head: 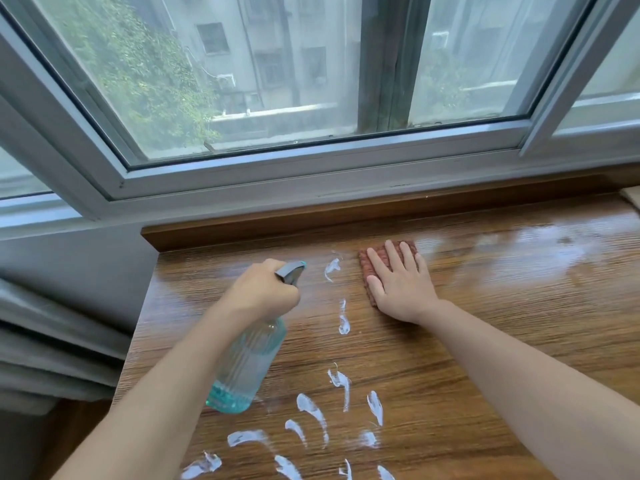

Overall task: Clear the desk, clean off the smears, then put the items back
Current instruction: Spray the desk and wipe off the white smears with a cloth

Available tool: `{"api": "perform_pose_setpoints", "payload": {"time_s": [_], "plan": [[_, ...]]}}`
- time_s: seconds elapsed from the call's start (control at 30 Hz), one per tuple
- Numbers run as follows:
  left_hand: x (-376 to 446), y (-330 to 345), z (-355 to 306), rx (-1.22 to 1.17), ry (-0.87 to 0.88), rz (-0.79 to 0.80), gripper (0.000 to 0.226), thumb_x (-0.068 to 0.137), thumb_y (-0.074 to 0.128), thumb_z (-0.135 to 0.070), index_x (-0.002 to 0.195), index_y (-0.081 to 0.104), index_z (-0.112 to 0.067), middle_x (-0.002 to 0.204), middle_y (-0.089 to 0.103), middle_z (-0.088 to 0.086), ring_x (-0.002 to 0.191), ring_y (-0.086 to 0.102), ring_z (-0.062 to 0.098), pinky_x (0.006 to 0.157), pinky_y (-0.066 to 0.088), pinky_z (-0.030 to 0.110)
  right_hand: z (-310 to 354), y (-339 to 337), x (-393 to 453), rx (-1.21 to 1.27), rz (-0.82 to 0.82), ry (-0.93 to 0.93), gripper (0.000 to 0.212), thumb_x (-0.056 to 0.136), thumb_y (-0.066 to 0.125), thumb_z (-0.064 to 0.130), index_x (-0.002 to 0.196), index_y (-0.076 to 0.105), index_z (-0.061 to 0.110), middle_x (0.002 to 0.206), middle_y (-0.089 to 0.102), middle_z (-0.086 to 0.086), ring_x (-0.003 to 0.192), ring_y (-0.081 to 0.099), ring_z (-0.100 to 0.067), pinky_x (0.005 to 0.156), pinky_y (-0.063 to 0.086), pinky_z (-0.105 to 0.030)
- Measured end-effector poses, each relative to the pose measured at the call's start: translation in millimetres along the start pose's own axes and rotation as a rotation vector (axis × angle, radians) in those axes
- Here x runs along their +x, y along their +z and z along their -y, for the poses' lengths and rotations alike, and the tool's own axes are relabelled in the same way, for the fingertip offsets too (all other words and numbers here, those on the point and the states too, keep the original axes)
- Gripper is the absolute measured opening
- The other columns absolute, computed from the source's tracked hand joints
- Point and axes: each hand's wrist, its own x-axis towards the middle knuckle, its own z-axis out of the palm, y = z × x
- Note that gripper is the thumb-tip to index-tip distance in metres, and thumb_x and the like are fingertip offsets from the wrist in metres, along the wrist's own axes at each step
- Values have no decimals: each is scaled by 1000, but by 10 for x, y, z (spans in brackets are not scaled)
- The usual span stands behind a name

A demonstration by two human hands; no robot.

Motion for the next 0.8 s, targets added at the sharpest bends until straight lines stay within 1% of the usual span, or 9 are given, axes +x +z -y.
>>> {"api": "perform_pose_setpoints", "payload": {"time_s": [0.13, 0.2, 0.27, 0.33, 0.4, 0.5, 0.57, 0.7, 0.8], "plan": [[-49, 152, -14, -45, -16, -59, 9, 86, 52, -14, 77, 51, -13, 80, 65, 6, 71, 55, 31, 55, 36, 31, -1, -6, 7, -5, -10, -4, 65, 102, 15, 58, 163, 0, 39, 172, -5, -6, 157, -8, -32, 126, -2, -51], [-65, 182, -35, -94, -14, -32, 5, 85, 52, -14, 81, 55, -14, 83, 66, 8, 68, 53, 28, 55, 35, 30, -5, -4, 13, 0, -4, -5, 65, 102, 14, 58, 162, -1, 39, 172, -6, -6, 157, -9, -31, 126, -3, -51], [-85, 191, -78, -143, 7, -9, 8, 83, 53, -12, 87, 60, -14, 83, 67, 7, 68, 53, 24, 58, 37, 31, -10, -6, 17, 7, 4, -5, 65, 102, 14, 58, 162, -2, 39, 172, -7, -6, 157, -11, -31, 126, -4, -51], [-99, 212, -122, -147, 25, 7, 4, 82, 52, -11, 84, 55, -11, 75, 58, 4, 65, 47, 23, 58, 33, 31, -14, -10, 21, 12, 12, -6, 65, 102, 13, 58, 162, -2, 39, 172, -8, -6, 157, -12, -31, 126, -5, -51], [-111, 222, -161, -113, 16, 29, 2, 84, 51, -11, 82, 52, -12, 74, 53, 2, 63, 42, 22, 55, 30, 30, -16, -19, 22, 16, 23, -6, 65, 102, 13, 58, 162, -3, 40, 172, -9, -5, 157, -13, -31, 126, -5, -51], [-88, 144, -171, -86, 16, 29, 3, 87, 54, -13, 87, 56, -15, 79, 60, 4, 66, 48, 22, 57, 34, 29, -15, -32, 20, 16, 36, -3, 65, 102, 12, 59, 162, -4, 40, 171, -11, -5, 157, -14, -30, 126, -6, -51], [-18, 42, -125, -169, 12, -57, 11, 87, 56, -12, 93, 64, -16, 86, 67, 2, 72, 56, 22, 58, 38, 27, -14, -26, 21, 11, 33, -2, 65, 102, 12, 59, 162, -5, 40, 171, -11, -5, 157, -14, -30, 126, -6, -51], [198, -97, 75, -349, 54, -378, 13, 86, 61, -10, 92, 67, -20, 89, 72, 0, 84, 66, 26, 68, 44, 31, -17, -1, 26, 4, 22, 0, 64, 102, 9, 58, 161, -7, 40, 171, -12, -4, 157, -15, -30, 126, -5, -51], [308, -88, 204, -371, 146, -528, 20, 81, 60, -5, 90, 65, -22, 82, 70, -4, 77, 67, 27, 67, 50, 35, -17, -10, 46, 14, 22, 12, 62, 104, 9, 58, 161, -7, 41, 171, -13, -3, 157, -15, -29, 126, -6, -50]]}}
